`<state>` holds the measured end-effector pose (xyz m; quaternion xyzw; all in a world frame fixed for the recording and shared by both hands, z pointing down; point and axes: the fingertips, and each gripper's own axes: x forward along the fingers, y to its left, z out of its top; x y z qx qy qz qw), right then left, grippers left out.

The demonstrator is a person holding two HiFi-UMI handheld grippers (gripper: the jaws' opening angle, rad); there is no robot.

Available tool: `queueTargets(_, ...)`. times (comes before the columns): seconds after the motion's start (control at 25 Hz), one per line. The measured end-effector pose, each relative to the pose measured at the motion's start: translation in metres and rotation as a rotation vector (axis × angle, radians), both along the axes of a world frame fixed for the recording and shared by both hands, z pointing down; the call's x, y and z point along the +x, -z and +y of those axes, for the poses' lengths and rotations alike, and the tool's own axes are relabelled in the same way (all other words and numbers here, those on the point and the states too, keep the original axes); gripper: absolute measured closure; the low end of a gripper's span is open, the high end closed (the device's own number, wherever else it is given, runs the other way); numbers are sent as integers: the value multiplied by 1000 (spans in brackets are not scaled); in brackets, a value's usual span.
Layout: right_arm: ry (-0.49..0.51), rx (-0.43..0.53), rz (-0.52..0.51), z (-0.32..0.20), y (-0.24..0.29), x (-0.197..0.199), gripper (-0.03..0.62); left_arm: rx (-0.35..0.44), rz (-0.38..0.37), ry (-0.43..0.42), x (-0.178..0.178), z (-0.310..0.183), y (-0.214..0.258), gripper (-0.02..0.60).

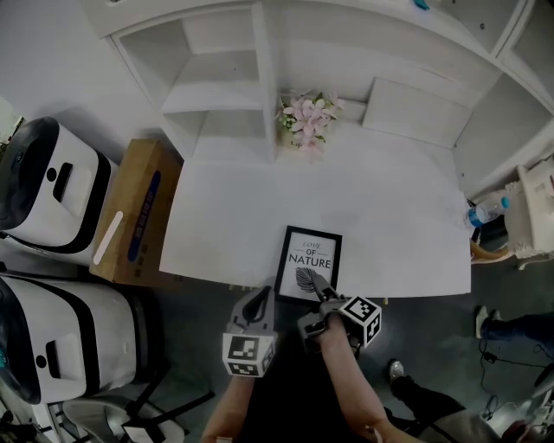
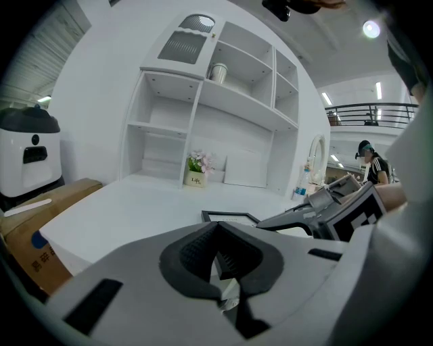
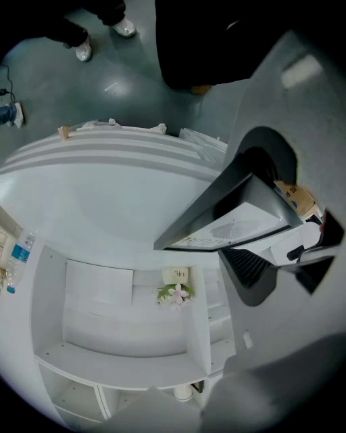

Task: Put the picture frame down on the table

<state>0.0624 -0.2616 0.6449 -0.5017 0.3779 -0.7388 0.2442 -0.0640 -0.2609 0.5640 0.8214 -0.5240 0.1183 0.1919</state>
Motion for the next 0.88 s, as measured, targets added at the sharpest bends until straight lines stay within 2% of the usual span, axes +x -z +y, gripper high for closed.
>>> queueTargets(0.16,11,-34,6,3,-4,0,266,-4,-2,-6,0,1,-5,572)
queueTargets(0.4,-9,-61,10,7,-15,2,253,-10,-9,-5,-2,2,-7,572)
queueTargets(0.64,-7,-68,16,9,-20,4,183,-11,-6,-10,0,1,-4,572)
queueTargets(0.88,12,-42,64,17,-14,12,171,3,-1,-27,6,-2,1,572)
